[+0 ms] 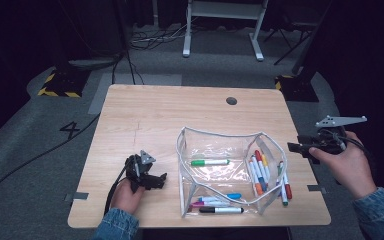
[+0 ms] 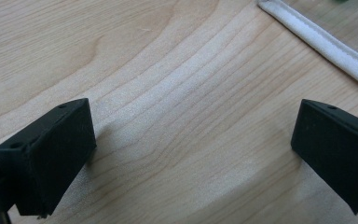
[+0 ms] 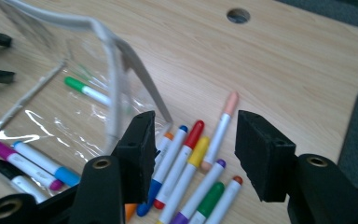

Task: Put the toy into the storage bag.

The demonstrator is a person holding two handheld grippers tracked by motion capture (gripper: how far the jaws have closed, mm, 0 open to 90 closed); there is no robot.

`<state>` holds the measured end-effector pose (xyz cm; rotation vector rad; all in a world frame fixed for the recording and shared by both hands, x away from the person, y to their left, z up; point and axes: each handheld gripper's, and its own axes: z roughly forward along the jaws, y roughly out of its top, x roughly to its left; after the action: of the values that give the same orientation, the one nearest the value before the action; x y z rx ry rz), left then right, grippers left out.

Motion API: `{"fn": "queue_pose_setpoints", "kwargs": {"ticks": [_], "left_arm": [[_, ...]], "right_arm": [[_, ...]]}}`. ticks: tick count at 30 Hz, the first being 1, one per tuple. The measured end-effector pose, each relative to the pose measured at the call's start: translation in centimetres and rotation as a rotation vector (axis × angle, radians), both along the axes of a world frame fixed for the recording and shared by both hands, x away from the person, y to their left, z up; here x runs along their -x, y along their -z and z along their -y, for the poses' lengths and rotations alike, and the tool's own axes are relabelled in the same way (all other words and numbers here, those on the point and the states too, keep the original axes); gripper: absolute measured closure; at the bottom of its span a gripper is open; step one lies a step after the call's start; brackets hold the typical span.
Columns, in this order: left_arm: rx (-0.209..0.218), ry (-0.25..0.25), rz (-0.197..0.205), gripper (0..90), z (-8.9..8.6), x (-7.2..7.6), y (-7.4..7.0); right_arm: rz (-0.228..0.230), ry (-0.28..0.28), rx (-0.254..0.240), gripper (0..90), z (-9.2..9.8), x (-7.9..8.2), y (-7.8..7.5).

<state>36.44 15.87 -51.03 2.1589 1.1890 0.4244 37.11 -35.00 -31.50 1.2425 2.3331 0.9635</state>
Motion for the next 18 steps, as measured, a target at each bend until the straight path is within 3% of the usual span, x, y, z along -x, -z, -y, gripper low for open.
{"fn": "queue_pose_setpoints", "kwargs": {"ticks": [7,18], "left_arm": [[0.001,-0.002,0.004,0.0,0.0,0.0,0.0],[0.001,-0.002,0.001,0.0,0.0,0.0,0.0]], "right_arm": [[-0.073,0.074,0.015,49.4,2.1,-0.7,4.1],[-0.198,0.128,0.061,52.9,3.1,-1.1,9.9]]}}
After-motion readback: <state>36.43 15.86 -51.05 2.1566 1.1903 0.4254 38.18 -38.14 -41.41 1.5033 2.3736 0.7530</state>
